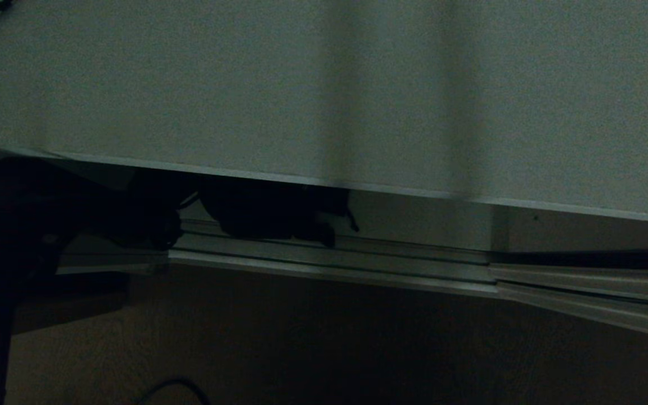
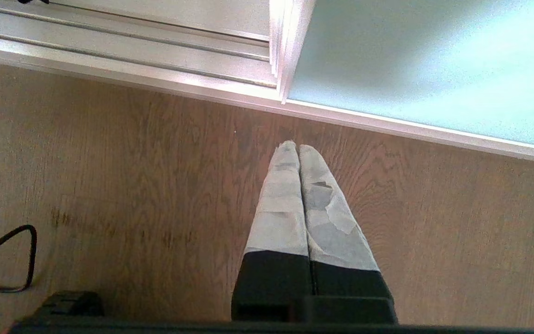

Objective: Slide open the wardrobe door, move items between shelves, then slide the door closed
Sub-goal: Place the bag on the lower shelf

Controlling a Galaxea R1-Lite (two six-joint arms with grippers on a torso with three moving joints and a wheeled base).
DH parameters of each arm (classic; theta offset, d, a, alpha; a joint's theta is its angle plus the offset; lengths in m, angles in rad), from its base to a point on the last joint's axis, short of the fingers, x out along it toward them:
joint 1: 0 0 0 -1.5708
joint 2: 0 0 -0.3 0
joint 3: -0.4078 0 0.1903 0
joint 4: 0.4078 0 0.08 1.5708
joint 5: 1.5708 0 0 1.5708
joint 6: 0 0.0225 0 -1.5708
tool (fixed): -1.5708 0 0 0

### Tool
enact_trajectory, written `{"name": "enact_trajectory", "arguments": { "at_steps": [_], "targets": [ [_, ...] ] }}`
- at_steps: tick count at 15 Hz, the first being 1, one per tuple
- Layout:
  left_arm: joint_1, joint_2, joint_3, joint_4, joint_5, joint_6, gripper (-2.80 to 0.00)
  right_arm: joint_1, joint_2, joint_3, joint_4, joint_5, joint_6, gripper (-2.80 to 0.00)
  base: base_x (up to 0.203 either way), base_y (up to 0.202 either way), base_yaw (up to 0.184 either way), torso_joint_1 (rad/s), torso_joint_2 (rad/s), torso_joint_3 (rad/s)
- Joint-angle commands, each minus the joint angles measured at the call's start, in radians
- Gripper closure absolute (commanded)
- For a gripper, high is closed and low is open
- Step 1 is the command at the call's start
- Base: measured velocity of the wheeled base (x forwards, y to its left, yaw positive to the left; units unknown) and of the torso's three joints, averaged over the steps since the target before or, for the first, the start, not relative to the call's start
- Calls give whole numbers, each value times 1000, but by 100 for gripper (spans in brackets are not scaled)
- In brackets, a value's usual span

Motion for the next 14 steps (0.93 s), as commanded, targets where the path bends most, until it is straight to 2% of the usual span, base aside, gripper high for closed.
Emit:
{"name": "enact_trajectory", "arguments": {
  "at_steps": [1,3,6,8,10,14],
  "targets": [
    [-11,13,0,-11,0,1,-280,0,0,0,0,0,0,0,0,0,0,0,0,0],
    [-19,-13,40,-19,21,9,-280,0,0,1,0,0,0,0,0,0,0,0,0,0],
    [-63,-12,23,-20,172,32,-280,0,0,0,0,0,0,0,0,0,0,0,0,0],
    [-65,-22,36,-26,174,50,-280,0,0,0,0,0,0,0,0,0,0,0,0,0],
    [-72,-34,45,-35,183,109,-280,0,0,0,0,0,0,0,0,0,0,0,0,0],
    [-76,-94,99,-36,176,116,-280,0,0,0,0,0,0,0,0,0,0,0,0,0]
  ]
}}
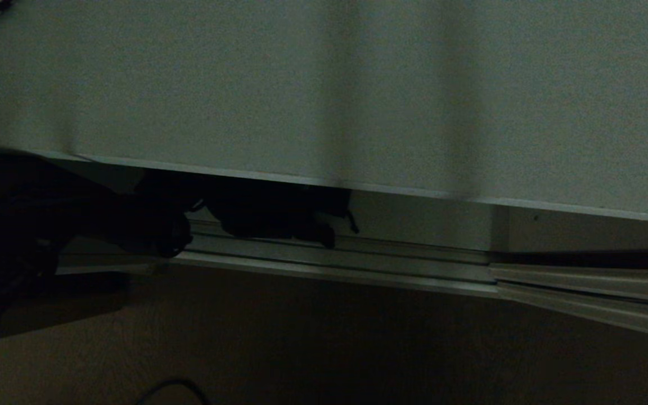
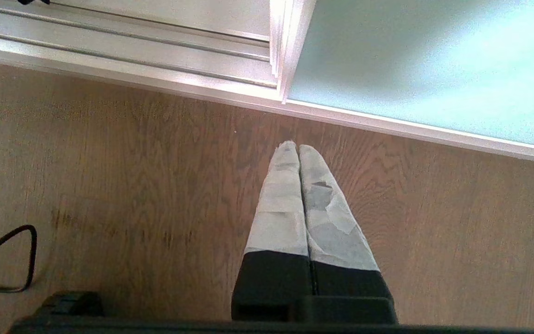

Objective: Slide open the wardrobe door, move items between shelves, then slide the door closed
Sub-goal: Place the bag on the lower shelf

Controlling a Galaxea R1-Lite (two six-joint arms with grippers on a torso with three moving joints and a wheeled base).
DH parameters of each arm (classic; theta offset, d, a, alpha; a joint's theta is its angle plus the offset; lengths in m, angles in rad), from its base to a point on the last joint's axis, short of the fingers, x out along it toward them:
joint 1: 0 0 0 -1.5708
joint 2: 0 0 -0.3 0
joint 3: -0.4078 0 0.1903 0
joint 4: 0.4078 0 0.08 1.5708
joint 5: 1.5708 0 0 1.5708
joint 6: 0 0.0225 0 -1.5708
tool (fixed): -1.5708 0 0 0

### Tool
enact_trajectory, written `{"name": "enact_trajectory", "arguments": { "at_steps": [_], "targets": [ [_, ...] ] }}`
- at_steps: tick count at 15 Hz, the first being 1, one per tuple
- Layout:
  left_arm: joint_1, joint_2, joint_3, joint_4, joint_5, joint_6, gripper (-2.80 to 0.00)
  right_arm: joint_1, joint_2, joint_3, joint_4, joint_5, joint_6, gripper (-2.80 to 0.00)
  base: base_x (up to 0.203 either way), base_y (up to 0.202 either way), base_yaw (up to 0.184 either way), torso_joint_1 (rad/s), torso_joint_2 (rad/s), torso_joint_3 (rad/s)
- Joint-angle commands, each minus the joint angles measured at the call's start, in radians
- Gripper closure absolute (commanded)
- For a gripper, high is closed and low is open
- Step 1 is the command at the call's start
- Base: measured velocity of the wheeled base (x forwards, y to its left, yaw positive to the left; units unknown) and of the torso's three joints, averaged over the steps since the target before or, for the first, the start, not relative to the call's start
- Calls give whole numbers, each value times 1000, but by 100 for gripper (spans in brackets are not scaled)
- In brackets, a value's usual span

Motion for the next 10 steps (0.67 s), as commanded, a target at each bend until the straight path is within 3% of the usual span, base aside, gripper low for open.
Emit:
{"name": "enact_trajectory", "arguments": {
  "at_steps": [1,4,7,10],
  "targets": [
    [-1,-33,20,-5,-4,3,-280,0,0,1,0,0,-1,0,0,0,0,0,0,0],
    [7,-35,36,-3,-7,22,-280,0,0,0,0,0,-1,0,0,0,0,0,0,0],
    [11,-35,63,0,-22,80,-280,0,0,0,0,0,-1,0,0,0,0,0,0,0],
    [10,31,65,1,-27,72,-280,0,0,0,0,0,-1,0,0,0,0,0,0,0]
  ]
}}
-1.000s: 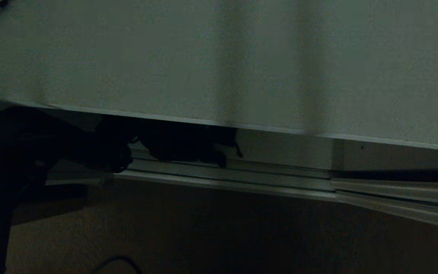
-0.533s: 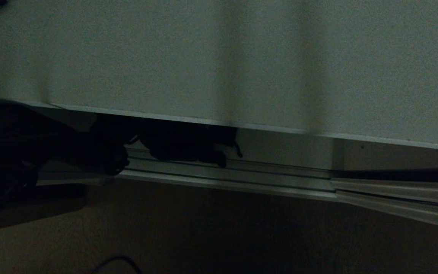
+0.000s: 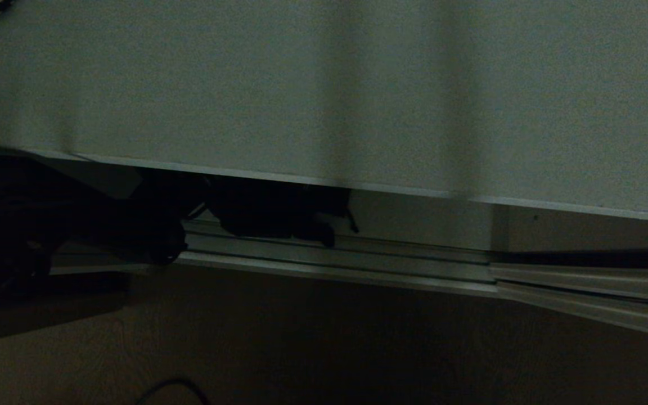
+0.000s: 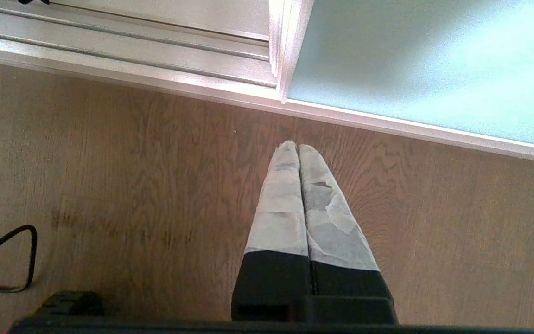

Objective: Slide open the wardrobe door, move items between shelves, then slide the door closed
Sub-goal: Place the bag on the lower shelf

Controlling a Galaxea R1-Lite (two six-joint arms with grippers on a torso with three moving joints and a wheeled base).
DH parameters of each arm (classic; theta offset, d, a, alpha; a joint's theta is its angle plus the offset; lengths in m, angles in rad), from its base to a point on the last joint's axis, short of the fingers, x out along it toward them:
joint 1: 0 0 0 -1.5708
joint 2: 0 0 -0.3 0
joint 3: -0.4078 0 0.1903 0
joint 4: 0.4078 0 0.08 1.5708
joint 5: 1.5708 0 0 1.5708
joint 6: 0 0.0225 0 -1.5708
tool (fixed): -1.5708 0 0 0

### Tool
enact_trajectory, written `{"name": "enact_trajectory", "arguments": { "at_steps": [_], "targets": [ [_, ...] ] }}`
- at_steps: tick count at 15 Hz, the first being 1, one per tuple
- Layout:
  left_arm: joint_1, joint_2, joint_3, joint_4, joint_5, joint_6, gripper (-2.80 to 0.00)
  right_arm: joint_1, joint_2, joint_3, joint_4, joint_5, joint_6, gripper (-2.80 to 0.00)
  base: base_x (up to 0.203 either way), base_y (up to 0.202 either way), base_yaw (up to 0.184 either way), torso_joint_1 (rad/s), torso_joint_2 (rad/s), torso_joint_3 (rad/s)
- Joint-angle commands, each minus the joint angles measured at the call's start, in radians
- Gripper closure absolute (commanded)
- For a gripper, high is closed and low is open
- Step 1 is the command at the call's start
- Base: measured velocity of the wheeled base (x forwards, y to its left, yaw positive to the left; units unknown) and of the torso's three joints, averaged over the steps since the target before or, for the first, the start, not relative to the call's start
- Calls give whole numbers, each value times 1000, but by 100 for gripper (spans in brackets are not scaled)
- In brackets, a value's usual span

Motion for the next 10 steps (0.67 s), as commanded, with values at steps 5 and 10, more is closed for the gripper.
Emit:
{"name": "enact_trajectory", "arguments": {
  "at_steps": [5,10],
  "targets": [
    [-11,124,-55,-13,42,-119,-280,0,0,0,0,1,0,0,0,0,0,0,0,0],
    [-30,76,-53,-19,83,-132,-280,0,0,0,0,1,0,0,0,0,0,0,0,0]
  ]
}}
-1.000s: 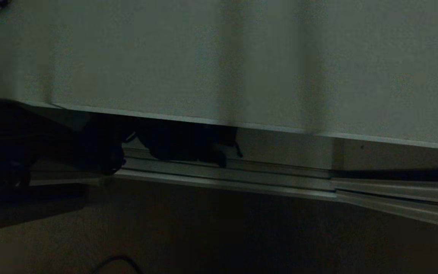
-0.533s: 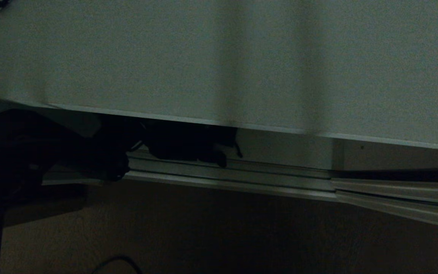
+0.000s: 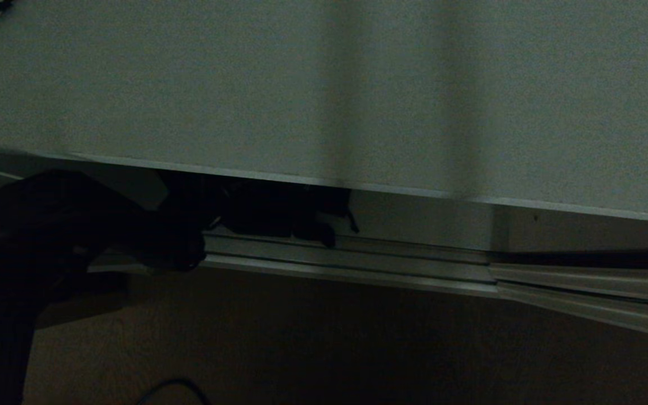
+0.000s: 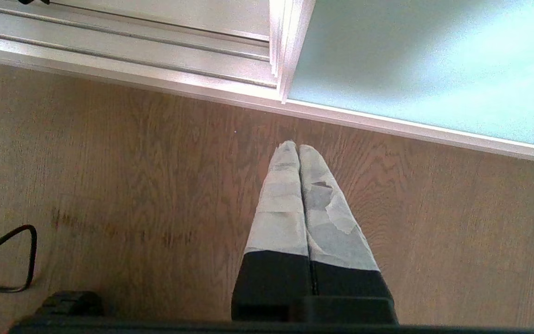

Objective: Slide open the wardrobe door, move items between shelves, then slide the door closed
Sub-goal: Place the bag on the lower shelf

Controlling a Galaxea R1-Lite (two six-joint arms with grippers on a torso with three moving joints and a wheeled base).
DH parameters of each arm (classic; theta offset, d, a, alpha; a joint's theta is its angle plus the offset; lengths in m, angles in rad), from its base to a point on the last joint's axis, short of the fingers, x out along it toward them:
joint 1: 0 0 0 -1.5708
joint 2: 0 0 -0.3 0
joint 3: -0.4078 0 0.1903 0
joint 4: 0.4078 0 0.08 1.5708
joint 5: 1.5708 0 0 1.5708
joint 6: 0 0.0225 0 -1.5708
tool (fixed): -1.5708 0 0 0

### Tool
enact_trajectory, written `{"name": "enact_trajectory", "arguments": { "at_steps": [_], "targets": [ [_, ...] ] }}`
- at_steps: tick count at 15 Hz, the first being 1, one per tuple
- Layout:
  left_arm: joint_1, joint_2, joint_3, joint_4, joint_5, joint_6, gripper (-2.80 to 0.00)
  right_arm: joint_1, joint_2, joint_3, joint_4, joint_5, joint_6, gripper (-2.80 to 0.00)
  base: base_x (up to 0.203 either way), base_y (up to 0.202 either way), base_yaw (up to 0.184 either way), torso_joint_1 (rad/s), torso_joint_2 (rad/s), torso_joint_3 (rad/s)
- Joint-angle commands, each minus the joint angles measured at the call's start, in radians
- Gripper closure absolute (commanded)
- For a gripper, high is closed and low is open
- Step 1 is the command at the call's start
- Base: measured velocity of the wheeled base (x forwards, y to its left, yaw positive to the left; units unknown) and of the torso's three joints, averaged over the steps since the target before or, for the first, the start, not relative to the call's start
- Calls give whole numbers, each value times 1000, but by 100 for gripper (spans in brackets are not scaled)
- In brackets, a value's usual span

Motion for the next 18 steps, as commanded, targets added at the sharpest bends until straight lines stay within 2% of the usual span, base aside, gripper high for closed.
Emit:
{"name": "enact_trajectory", "arguments": {
  "at_steps": [1,4,6,8,9,12,14,18],
  "targets": [
    [-2,-23,-18,-7,-4,-16,-280,0,0,0,0,0,0,0,0,0,0,0,0,0],
    [0,-4,-79,-85,-5,-11,-280,0,0,0,0,0,0,0,0,0,0,0,0,0],
    [0,15,-98,-92,6,-9,-280,0,0,1,0,0,0,0,0,0,0,0,0,0],
    [-3,24,-112,-95,64,-9,-280,0,0,0,0,0,0,0,0,0,0,0,0,0],
    [-8,27,-115,-98,66,-9,-280,0,0,0,0,0,0,0,0,0,0,0,0,0],
    [-9,-7,-112,-102,56,-7,-280,0,0,0,0,0,0,0,0,0,0,0,0,0],
    [-8,-21,-108,-104,7,-1,-280,0,0,0,0,0,0,0,0,0,0,0,0,0],
    [-12,-37,-106,-104,-10,57,-280,0,0,2,0,0,0,0,0,0,0,0,0,0]
  ]
}}
